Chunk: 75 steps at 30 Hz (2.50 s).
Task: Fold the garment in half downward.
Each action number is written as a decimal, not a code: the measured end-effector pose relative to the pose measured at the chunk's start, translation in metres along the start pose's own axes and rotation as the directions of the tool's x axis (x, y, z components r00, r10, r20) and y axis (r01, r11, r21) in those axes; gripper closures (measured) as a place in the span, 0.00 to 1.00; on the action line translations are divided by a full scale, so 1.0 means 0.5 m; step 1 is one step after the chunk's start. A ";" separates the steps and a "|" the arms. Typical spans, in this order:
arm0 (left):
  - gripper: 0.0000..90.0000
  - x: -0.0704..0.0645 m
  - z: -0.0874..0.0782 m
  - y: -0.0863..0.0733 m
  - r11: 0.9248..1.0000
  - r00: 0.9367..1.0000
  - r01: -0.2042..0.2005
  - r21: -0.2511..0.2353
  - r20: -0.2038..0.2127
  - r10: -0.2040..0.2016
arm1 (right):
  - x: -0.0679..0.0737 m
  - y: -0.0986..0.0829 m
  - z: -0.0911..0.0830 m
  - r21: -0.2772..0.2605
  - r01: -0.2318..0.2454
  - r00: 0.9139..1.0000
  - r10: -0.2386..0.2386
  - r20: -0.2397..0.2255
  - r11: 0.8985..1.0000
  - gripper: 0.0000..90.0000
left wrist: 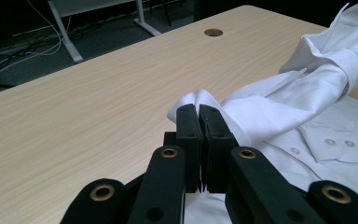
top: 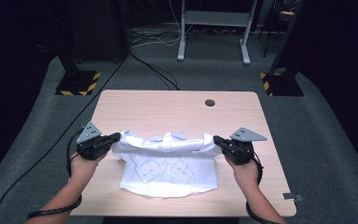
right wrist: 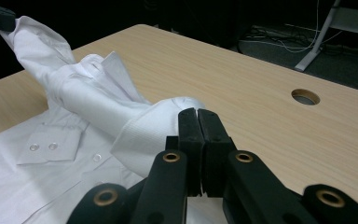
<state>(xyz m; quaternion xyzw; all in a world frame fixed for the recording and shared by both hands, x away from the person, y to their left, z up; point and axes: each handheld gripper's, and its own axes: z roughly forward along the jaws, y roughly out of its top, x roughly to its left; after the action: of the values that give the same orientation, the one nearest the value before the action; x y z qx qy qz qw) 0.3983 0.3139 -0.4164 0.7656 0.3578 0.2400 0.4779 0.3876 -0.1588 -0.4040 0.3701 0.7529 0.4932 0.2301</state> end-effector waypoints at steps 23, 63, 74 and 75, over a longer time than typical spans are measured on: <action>0.97 -0.019 -0.012 -0.044 1.000 0.999 0.013 0.022 0.049 -0.014 | 0.017 -0.050 -0.017 0.027 -0.018 1.000 0.019 -0.024 0.999 0.99; 0.97 -0.048 -0.016 -0.120 0.994 0.993 0.012 0.107 0.115 -0.024 | 0.035 -0.117 -0.024 0.127 -0.037 0.996 0.047 -0.076 0.991 0.99; 0.97 -0.052 -0.011 -0.139 0.991 0.990 0.012 0.137 0.140 -0.031 | 0.035 -0.132 -0.020 0.155 -0.042 0.995 0.055 -0.080 0.987 0.99; 0.97 -0.053 -0.011 -0.140 0.990 0.990 0.013 0.137 0.140 -0.033 | 0.034 -0.133 -0.020 0.158 -0.042 0.995 0.055 -0.081 0.987 0.99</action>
<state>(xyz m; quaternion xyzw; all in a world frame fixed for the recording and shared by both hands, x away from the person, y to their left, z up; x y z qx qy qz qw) 0.3555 0.3166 -0.4778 0.8074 0.3471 0.1543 0.4515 0.3480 -0.1668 -0.4604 0.3839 0.7891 0.4534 0.1560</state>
